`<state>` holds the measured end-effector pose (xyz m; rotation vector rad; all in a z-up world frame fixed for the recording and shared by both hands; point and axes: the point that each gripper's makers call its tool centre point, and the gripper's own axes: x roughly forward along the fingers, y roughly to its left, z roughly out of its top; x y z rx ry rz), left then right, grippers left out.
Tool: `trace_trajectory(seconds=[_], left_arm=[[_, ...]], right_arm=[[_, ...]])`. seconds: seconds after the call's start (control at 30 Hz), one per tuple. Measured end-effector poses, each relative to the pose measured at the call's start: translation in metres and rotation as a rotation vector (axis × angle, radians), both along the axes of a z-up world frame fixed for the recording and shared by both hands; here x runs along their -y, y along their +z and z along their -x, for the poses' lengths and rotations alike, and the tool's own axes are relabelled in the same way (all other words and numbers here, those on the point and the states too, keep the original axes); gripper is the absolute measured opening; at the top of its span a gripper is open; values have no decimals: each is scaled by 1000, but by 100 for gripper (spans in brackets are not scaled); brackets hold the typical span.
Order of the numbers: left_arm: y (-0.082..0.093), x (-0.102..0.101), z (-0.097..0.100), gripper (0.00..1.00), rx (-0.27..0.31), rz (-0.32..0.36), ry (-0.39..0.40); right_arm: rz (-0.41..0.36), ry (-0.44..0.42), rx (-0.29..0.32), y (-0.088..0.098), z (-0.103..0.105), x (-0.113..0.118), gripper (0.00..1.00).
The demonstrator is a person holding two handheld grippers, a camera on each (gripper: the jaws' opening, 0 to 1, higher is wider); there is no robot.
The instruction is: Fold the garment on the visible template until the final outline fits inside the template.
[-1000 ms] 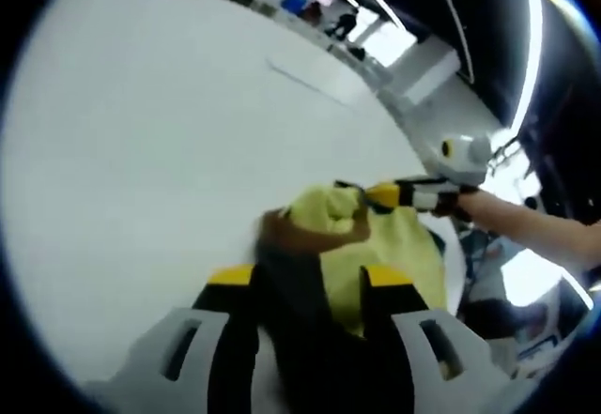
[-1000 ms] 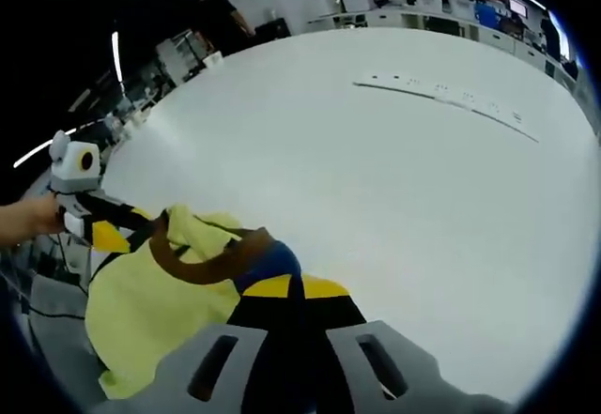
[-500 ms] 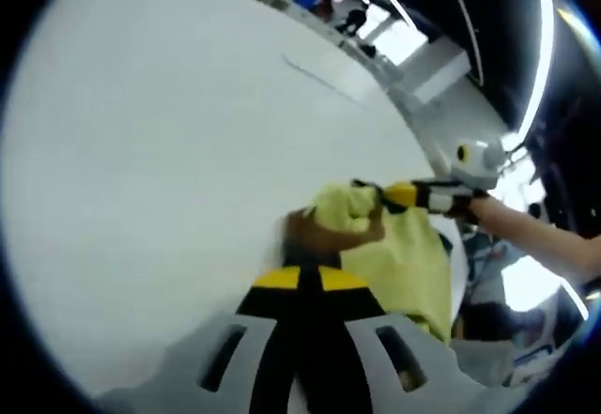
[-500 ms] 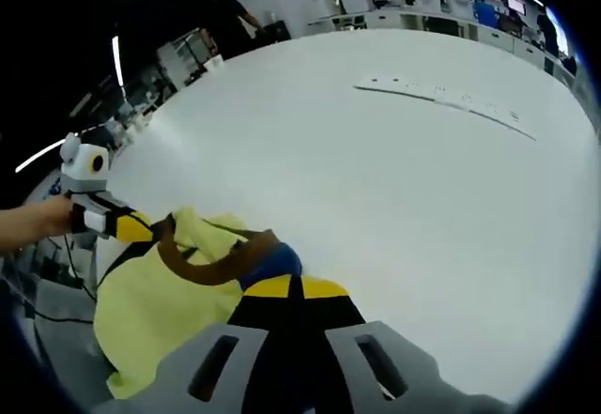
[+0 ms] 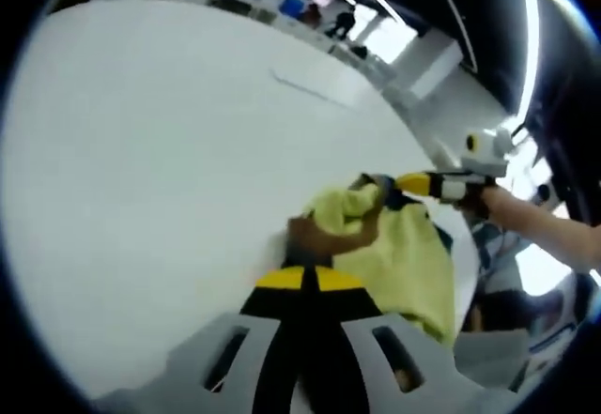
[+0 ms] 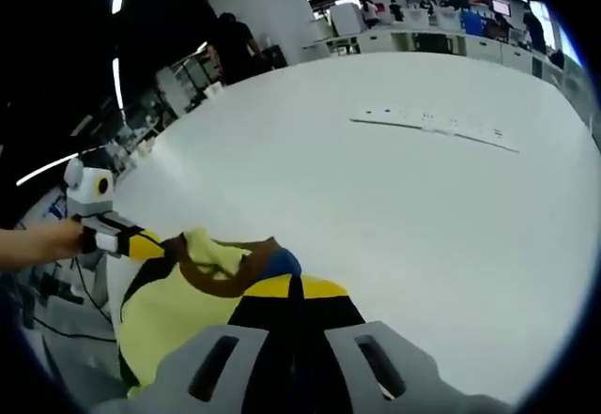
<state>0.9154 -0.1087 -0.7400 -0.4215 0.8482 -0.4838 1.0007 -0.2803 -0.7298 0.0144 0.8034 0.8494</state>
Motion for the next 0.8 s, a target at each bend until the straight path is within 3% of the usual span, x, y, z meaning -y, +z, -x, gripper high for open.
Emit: trace_trajectory(seconds=[0.3,0.53,0.8], left_arm=[[37,-1,2,0,108,-22,15],[72,0,8,0,184,-19,31],[127,3,16,0,330,-50,9]], right_arm=[[-98,-70,68,46,9,1,1],[-166,-90,183,93,22,3,1],[-235,-123,279,146,44,16,1]])
